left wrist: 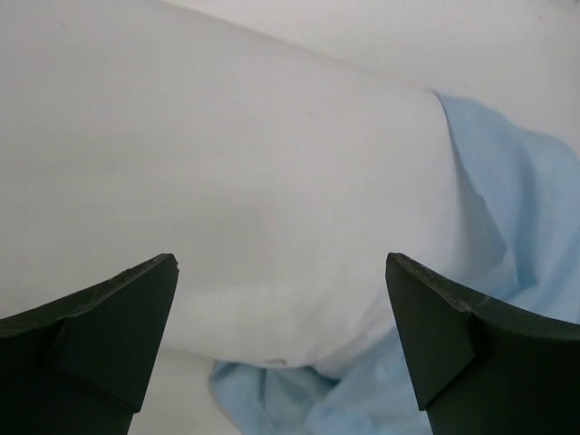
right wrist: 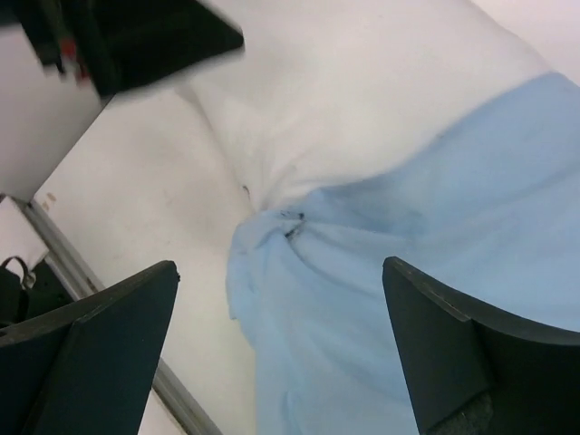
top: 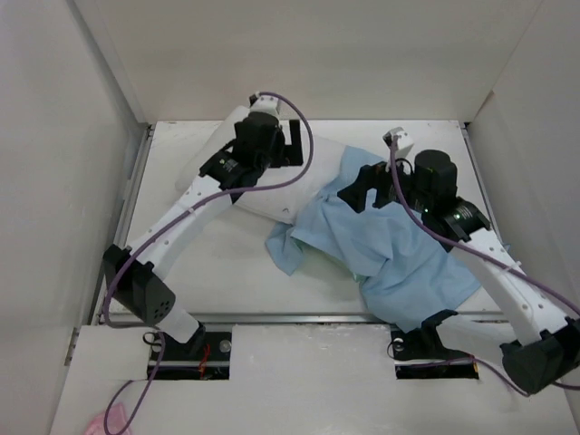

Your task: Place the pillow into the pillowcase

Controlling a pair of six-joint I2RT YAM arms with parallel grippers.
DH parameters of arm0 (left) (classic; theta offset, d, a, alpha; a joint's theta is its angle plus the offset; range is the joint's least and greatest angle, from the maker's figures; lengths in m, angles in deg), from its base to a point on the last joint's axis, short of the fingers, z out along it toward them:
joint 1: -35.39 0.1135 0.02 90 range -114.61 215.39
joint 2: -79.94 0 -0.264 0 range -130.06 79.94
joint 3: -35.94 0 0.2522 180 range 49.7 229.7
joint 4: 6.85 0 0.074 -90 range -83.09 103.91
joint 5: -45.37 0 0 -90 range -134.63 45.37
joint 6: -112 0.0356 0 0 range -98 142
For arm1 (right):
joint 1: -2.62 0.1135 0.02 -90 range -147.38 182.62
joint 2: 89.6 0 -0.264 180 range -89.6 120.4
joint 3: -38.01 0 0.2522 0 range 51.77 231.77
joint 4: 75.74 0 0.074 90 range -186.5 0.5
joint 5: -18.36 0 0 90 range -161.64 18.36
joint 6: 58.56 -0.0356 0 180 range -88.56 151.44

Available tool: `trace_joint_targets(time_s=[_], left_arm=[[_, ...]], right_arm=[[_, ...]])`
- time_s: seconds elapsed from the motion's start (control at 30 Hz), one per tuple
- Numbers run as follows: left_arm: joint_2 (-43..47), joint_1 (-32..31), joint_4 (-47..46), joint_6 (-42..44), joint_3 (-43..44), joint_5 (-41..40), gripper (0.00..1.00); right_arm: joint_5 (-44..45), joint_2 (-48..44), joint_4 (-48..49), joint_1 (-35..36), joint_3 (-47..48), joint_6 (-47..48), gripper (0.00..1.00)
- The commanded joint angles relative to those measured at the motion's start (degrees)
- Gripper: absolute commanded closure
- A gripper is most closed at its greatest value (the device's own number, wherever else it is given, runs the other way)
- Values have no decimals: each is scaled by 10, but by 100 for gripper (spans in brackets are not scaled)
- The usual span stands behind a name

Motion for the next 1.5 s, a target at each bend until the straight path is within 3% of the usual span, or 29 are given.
trace_joint_targets(time_s=[0.0, 0.07, 0.2, 0.27, 0.33, 0.4, 0.5, 0.53, 0.57, 0.67, 0.77, 0.9, 1.0, 1.2, 1.27, 1.3, 1.47], left_arm=[[-43, 48, -7, 23, 94, 4, 0], [-120, 83, -7, 40, 157, 27, 0], [-300, 120, 44, 82, 412, 77, 0], [-394, 120, 62, 101, 468, 83, 0], [-430, 126, 84, 108, 490, 74, 6], [-440, 126, 91, 95, 458, 74, 25], [-385, 126, 72, 61, 307, 93, 45], [-367, 126, 66, 51, 267, 102, 58], [-346, 117, 58, 36, 184, 102, 64], [-246, 84, 40, 5, 33, 84, 74], [-136, 50, 6, -32, -61, 135, 74], [-37, -3, -26, -58, -164, 221, 60], [-11, -40, -38, -65, -171, 255, 37], [-11, -46, -41, -34, -108, 274, 29], [-16, -41, -23, -34, -72, 223, 13], [-23, -34, -13, -34, -60, 205, 0], [-15, 45, 19, -77, -49, 124, 0]], right_arm=[[67, -36, -67, 1, -39, -32, 0], [72, -36, -100, 1, -58, -37, 0], [72, 4, -141, 7, -101, -54, 0], [78, 25, -120, 13, -113, -68, 0], [117, 71, -95, 21, -102, -75, 0], [210, 105, -90, 21, -62, -94, 0], [297, 167, -69, 7, -14, -99, 0], [304, 183, -63, 0, 22, -99, 0], [309, 216, -47, -7, 40, -99, 0], [315, 289, -19, -32, 115, -78, 0], [294, 340, -14, -49, 198, -50, 0], [266, 405, -2, -68, 272, 0, 0], [266, 419, -34, -82, 330, 21, 0], [316, 336, -90, -95, 326, 15, 0], [284, 286, -132, -95, 316, 9, 0], [268, 268, -132, -87, 302, 9, 0], [288, 214, -145, 49, 256, 14, 0]])
